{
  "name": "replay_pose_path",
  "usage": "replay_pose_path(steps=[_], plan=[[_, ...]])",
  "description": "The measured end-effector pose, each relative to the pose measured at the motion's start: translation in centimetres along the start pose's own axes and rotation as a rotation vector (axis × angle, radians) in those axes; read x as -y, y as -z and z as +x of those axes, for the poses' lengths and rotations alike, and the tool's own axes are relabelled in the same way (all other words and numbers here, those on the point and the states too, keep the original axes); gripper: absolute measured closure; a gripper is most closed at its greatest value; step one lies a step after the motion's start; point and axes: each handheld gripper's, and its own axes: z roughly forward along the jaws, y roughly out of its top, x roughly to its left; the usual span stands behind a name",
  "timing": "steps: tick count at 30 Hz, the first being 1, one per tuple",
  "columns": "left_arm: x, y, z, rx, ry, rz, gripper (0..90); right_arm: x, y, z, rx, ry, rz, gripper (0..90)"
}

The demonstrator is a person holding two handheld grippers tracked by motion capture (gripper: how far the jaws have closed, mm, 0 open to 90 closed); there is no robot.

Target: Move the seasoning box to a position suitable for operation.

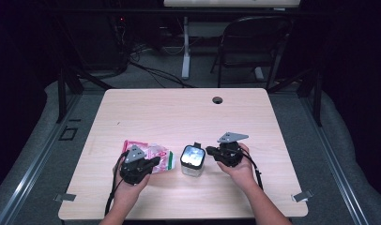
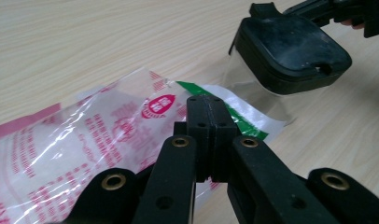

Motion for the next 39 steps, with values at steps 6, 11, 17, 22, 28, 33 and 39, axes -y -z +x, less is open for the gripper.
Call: replay_pose_path(steps=[6,11,17,22,28,33,39], plan=[[0.2,-0.8,-1.6,0.032,-0.046,0.013,90.0,0.1,-0.2,0.7,-0.011,0.036,0.02,87.9],[0.2,-1.0,-2.0,0.053,-0.053,0.016,90.0,0.3,0.1,0.9,-0.019,0.044,0.027,88.5],[0.3,-1.5,-2.5,0.053,-0.073,0.034,90.0,0.9,0.3,1.6,-0.039,0.063,0.033,88.6],[0.4,-2.0,-2.8,0.039,-0.057,0.043,90.0,1.5,0.1,1.8,-0.031,0.072,0.053,87.8],[0.2,-2.5,-3.2,0.023,-0.044,0.041,90.0,1.2,-0.4,1.1,-0.019,0.022,0.011,87.8],[-0.1,-3.0,-3.5,0.032,-0.049,0.047,90.0,0.7,-0.7,0.9,-0.034,0.021,0.006,85.5],[-0.4,-3.4,-3.6,-0.005,-0.063,0.058,90.0,0.3,-0.9,0.7,-0.035,0.011,-0.01,84.1]])
